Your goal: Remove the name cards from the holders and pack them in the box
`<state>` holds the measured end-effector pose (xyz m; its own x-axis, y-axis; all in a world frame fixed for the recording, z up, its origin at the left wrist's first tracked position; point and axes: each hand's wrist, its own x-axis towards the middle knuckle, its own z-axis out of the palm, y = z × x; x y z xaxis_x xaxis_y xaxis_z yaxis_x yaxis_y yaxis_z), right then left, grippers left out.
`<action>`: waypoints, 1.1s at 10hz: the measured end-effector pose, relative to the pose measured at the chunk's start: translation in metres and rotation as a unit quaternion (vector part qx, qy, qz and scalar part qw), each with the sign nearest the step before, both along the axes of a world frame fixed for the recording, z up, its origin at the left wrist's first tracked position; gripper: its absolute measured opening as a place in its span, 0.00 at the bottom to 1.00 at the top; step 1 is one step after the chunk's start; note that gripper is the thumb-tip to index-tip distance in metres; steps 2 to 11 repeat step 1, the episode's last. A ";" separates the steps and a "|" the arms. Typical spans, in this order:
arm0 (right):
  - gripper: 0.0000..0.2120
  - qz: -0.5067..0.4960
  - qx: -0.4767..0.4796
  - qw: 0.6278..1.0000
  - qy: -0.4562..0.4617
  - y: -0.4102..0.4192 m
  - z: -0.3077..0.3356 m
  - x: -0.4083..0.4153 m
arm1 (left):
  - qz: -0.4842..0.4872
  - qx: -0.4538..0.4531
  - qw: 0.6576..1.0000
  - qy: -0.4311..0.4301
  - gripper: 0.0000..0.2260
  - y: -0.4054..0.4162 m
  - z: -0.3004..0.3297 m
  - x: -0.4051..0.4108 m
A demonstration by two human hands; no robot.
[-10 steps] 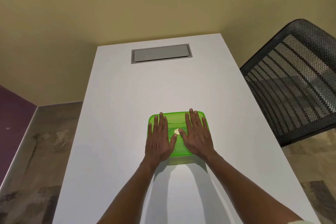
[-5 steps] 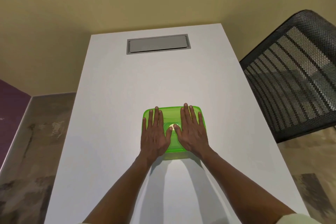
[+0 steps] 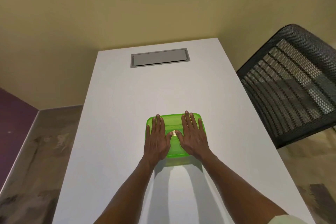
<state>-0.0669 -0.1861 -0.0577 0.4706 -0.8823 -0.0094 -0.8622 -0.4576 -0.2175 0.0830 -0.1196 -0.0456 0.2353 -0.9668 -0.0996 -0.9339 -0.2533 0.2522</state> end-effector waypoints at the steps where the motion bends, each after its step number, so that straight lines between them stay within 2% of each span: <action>1: 0.34 -0.009 -0.003 1.000 -0.018 0.001 0.006 -0.002 | 0.001 -0.027 0.999 0.029 0.30 0.001 0.008 0.001; 11: 0.34 -0.009 -0.003 1.000 -0.018 0.001 0.006 -0.002 | 0.001 -0.027 0.999 0.029 0.30 0.001 0.008 0.001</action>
